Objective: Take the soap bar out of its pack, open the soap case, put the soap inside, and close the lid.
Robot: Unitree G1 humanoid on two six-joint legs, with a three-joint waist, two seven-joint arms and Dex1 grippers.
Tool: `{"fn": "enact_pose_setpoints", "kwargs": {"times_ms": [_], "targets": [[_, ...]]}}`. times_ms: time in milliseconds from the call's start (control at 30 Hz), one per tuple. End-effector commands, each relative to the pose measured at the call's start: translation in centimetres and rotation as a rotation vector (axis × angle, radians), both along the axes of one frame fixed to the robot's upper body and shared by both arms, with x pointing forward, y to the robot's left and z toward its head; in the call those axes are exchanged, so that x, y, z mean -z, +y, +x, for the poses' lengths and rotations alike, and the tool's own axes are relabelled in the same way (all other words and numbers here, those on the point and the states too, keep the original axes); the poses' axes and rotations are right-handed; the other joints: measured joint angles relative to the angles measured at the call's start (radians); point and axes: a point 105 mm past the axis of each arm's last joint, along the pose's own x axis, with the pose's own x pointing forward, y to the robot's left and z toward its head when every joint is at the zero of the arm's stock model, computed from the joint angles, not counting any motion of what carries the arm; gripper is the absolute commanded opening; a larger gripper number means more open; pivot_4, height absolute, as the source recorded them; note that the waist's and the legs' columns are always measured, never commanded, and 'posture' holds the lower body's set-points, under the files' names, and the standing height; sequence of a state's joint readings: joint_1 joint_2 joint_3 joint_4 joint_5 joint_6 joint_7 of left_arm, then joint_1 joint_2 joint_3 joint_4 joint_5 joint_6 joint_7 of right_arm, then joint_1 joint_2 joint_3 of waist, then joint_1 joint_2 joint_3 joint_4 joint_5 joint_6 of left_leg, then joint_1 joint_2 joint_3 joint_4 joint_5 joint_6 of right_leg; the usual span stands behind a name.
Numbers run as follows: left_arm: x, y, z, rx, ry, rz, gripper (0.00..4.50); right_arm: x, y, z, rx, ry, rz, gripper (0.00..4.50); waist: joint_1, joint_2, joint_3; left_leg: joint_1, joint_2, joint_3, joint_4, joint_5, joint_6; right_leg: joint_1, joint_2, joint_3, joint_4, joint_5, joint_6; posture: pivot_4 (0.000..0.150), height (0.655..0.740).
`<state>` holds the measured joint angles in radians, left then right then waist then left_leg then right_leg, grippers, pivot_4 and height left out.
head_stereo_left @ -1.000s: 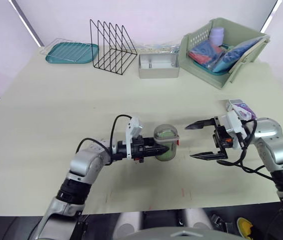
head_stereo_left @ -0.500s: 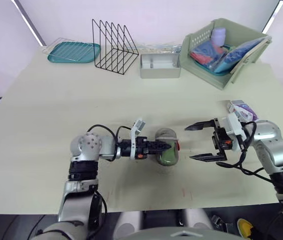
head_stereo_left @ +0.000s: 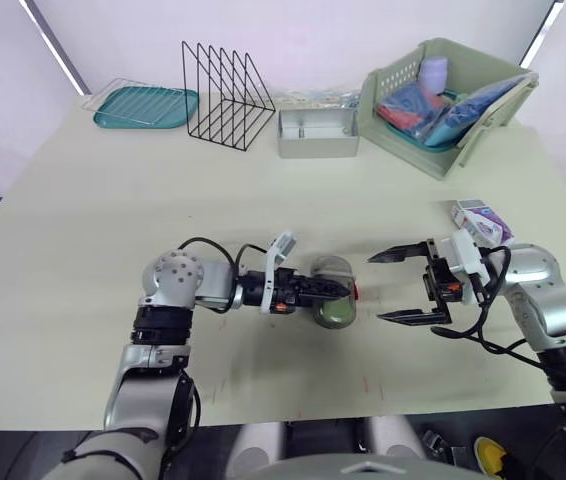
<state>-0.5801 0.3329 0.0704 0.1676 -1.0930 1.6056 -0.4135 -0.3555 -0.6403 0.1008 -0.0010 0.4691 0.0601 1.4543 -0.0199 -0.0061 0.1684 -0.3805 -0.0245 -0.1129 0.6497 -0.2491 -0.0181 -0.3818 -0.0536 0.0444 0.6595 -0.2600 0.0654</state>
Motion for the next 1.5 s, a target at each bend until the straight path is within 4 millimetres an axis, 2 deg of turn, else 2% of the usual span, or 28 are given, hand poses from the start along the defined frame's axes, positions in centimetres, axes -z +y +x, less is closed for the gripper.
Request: {"fn": "enact_pose_setpoints", "kwargs": {"times_ms": [33,200,433,667,767,833,967,1067,1167,1300,1500], "targets": [[2.4,2.2,-0.1,-0.055,0.035,0.161,4.42,-0.7,0.3,-0.1,-0.013,-0.041,0.012,4.50,-0.001,0.000,0.000,0.000,0.000,0.000,0.000,0.000,0.000,0.000,0.000,0.000,0.000,0.000,0.000,0.150,0.7400],[2.1,3.3,-0.3,-0.051,-0.012,0.207,4.42,-0.6,0.1,0.1,-0.010,-0.036,0.006,4.50,-0.020,0.000,0.000,0.000,0.001,-0.001,-0.001,0.000,0.000,0.000,0.000,0.000,0.000,0.000,0.000,0.150,0.7400],[0.9,5.6,0.2,-0.048,-0.181,0.322,4.42,-0.1,-0.5,0.8,0.014,-0.025,-0.013,4.50,-0.026,0.000,0.000,0.001,0.003,0.000,-0.004,0.000,0.000,-0.003,0.002,0.002,0.001,-0.001,-0.001,0.150,0.7400],[-0.6,7.0,-0.7,0.000,-0.315,0.342,4.42,0.3,-1.0,1.1,0.034,-0.017,-0.027,4.50,-0.023,-0.001,0.001,-0.001,0.002,0.003,-0.005,0.000,0.000,-0.004,0.002,0.002,0.000,-0.001,-0.002,0.150,0.7400],[-1.3,7.9,0.2,-0.015,-0.529,0.402,4.42,0.2,-1.3,1.5,0.059,-0.009,-0.022,4.50,-0.022,0.000,0.001,0.000,0.003,0.003,-0.008,0.000,0.000,-0.006,0.002,0.005,0.000,-0.001,-0.002,0.150,0.7400],[-3.1,8.1,1.2,-0.067,-0.727,0.338,4.42,0.3,-1.6,2.0,0.099,0.017,0.000,4.50,-0.020,0.000,0.001,0.000,0.003,0.005,-0.008,0.000,0.000,-0.006,0.002,0.005,0.000,-0.001,-0.002,0.150,0.7400],[-3.8,8.6,2.2,-0.150,-0.964,0.327,4.42,0.6,-1.9,2.6,0.153,0.041,0.036,4.50,-0.015,-0.001,0.001,-0.003,0.004,0.006,-0.008,0.000,-0.001,-0.009,0.001,0.005,-0.001,-0.001,-0.002,0.150,0.7400],[-3.4,9.1,2.4,-0.188,-1.058,0.350,4.42,0.7,-2.0,2.9,0.179,0.047,0.059,4.50,0.001,-0.001,0.001,-0.008,0.003,0.006,-0.007,0.000,0.000,-0.013,-0.001,0.006,-0.001,0.000,-0.002,0.150,0.7400],[-3.1,9.0,1.7,-0.194,-1.145,0.340,4.42,1.0,-2.5,3.2,0.210,0.047,0.067,4.50,0.006,-0.001,0.001,-0.011,0.003,0.006,-0.007,0.000,0.000,-0.016,-0.001,0.006,-0.001,0.000,-0.002,0.150,0.7400],[-2.1,9.7,1.2,-0.247,-1.182,0.369,4.42,1.8,-3.4,3.4,0.257,0.019,0.057,4.50,0.007,-0.001,0.001,-0.014,0.003,0.006,-0.006,0.000,0.000,-0.019,-0.001,0.005,-0.001,0.000,-0.002,0.150,0.7400],[-0.2,11.3,1.0,-0.308,-1.210,0.462,4.42,3.0,-3.6,3.2,0.309,0.007,0.076,4.50,0.006,-0.001,0.001,-0.014,0.002,0.007,-0.004,0.000,0.000,-0.018,0.000,0.003,0.001,0.000,-0.002,0.150,0.7400]]}}
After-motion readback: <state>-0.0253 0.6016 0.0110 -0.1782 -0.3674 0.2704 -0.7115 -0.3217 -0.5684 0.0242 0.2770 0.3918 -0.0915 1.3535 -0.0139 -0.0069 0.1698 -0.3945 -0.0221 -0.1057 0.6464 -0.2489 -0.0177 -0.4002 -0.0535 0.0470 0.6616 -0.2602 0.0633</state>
